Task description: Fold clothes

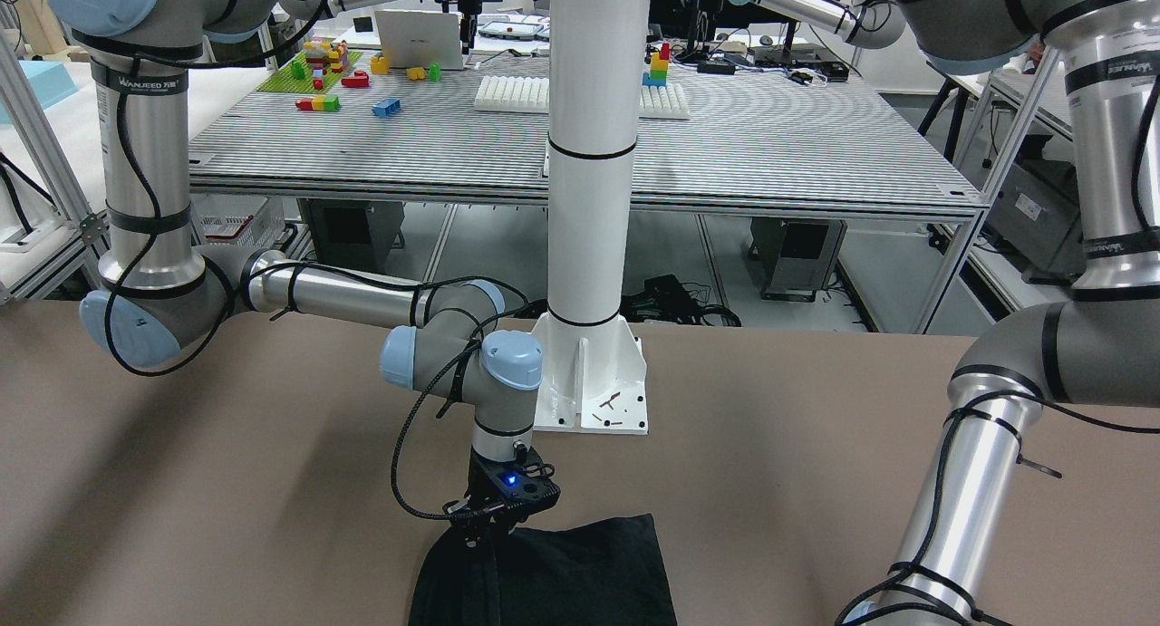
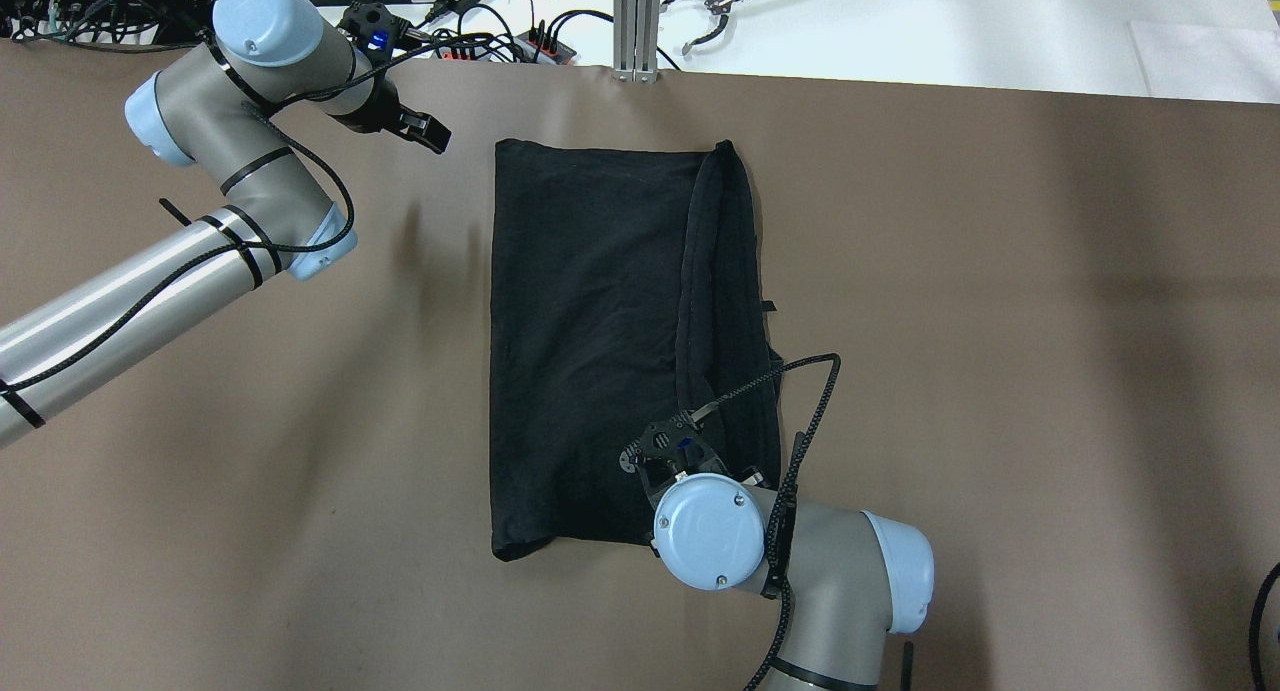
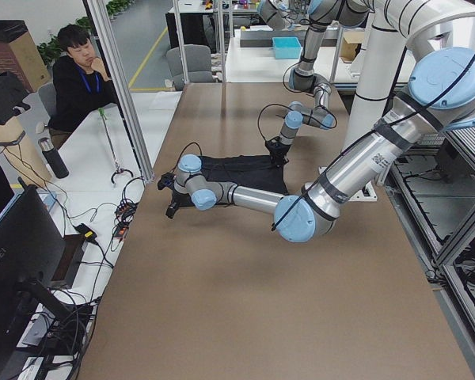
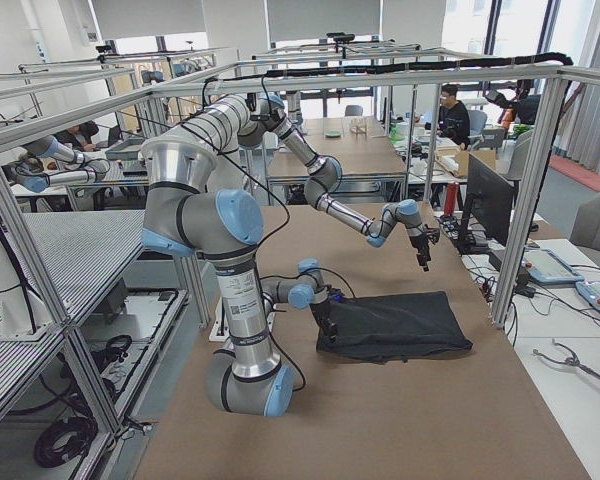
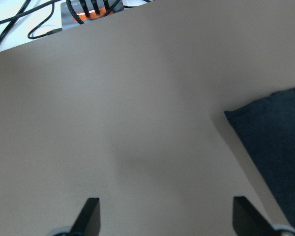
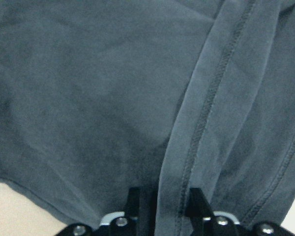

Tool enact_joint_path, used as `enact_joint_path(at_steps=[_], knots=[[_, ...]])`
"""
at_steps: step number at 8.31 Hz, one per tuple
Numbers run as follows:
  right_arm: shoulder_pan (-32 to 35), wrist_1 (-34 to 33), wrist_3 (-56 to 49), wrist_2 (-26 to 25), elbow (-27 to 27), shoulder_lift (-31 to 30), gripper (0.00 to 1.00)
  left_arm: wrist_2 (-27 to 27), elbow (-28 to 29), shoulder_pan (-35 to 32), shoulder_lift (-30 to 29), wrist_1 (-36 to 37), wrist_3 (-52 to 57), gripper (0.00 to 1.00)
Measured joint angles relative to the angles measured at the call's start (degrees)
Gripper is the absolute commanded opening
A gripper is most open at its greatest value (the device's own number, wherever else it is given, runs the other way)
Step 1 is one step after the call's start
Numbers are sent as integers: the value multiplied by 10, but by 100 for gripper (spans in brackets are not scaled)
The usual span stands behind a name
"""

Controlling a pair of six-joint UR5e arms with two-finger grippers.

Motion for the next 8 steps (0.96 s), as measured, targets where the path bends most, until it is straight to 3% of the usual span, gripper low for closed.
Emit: enact_joint_path(at_steps=[2,5,6,7,8], knots=[[4,3,-7,0,0,-1,13,0,-6,6,6,-1,0,95],[8,6,-12,1,2,-2,17,1,-7,10,10,-4,-2,95],[10,7,-12,2,3,-3,13,2,-7,11,11,-5,-5,95],[12,7,-12,3,6,-5,0,2,-10,13,12,-7,-8,95],[12,7,-8,3,13,-11,0,3,-15,16,17,-8,-11,95]])
